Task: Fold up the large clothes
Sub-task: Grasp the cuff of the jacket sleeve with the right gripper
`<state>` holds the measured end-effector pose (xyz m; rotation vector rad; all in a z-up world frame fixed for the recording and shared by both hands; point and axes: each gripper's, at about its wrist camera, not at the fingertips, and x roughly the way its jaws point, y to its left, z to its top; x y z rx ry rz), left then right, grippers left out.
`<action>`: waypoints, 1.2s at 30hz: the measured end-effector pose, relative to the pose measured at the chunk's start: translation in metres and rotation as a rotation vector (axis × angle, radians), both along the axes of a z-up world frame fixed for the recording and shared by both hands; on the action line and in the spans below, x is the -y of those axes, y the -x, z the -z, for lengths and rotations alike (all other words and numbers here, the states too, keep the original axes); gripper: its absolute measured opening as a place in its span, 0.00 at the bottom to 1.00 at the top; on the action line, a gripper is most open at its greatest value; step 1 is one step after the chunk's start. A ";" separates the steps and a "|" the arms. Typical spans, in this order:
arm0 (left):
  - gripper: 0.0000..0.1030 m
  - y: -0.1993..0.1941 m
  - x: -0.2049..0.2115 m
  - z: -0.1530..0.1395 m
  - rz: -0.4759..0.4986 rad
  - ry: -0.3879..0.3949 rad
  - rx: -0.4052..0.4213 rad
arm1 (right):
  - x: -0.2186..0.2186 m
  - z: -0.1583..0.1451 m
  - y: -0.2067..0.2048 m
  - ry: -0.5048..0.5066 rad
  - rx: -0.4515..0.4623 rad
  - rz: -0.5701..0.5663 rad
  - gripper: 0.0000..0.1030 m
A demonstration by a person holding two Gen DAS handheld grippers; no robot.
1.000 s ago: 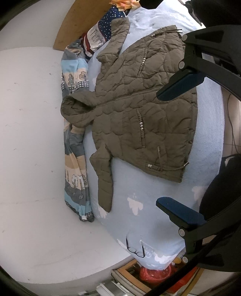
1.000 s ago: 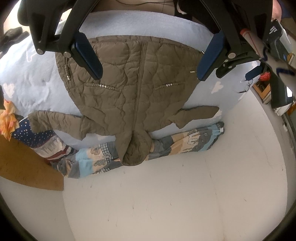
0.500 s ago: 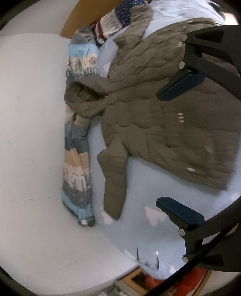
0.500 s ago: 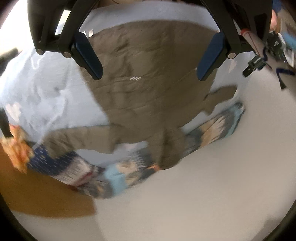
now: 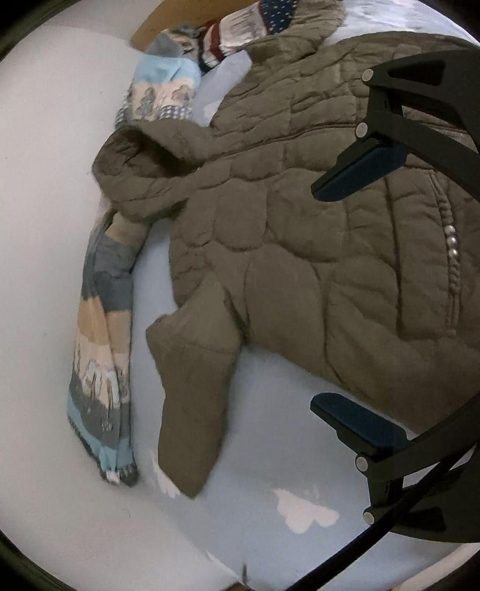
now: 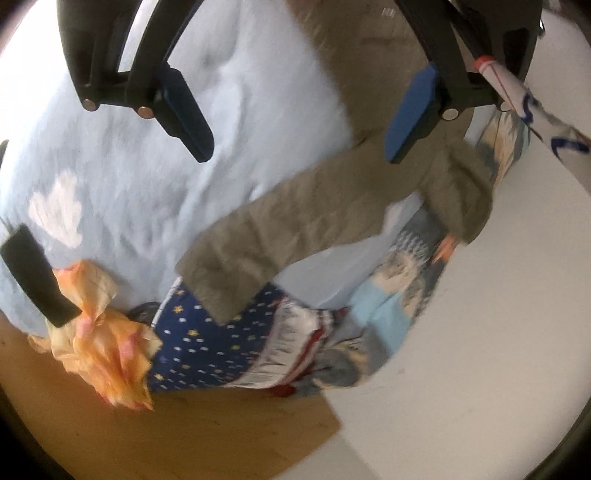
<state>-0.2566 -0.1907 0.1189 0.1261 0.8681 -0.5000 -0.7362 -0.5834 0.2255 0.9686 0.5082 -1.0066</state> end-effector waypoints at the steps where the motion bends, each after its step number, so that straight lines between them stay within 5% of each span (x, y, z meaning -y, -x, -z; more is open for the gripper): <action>1: 1.00 -0.001 0.004 0.002 0.009 -0.007 -0.003 | 0.021 0.008 0.005 -0.024 0.012 0.023 0.86; 12: 1.00 0.005 0.026 0.010 0.095 -0.068 0.034 | 0.126 0.089 0.034 -0.120 0.068 0.198 0.66; 22: 1.00 -0.001 0.030 0.020 0.090 -0.094 0.026 | 0.182 0.137 0.039 -0.151 0.000 0.286 0.66; 24: 1.00 0.000 0.032 0.021 0.091 -0.096 0.024 | 0.187 0.146 0.037 -0.177 0.046 0.253 0.31; 26: 1.00 0.002 0.034 0.021 0.103 -0.099 0.025 | 0.182 0.137 0.036 -0.138 0.076 0.254 0.18; 31: 1.00 0.004 0.025 0.013 0.097 -0.075 0.040 | 0.157 0.069 0.023 0.035 0.106 0.225 0.16; 36: 1.00 0.002 0.007 0.004 0.075 -0.039 0.038 | 0.127 -0.032 -0.012 0.180 0.150 0.135 0.16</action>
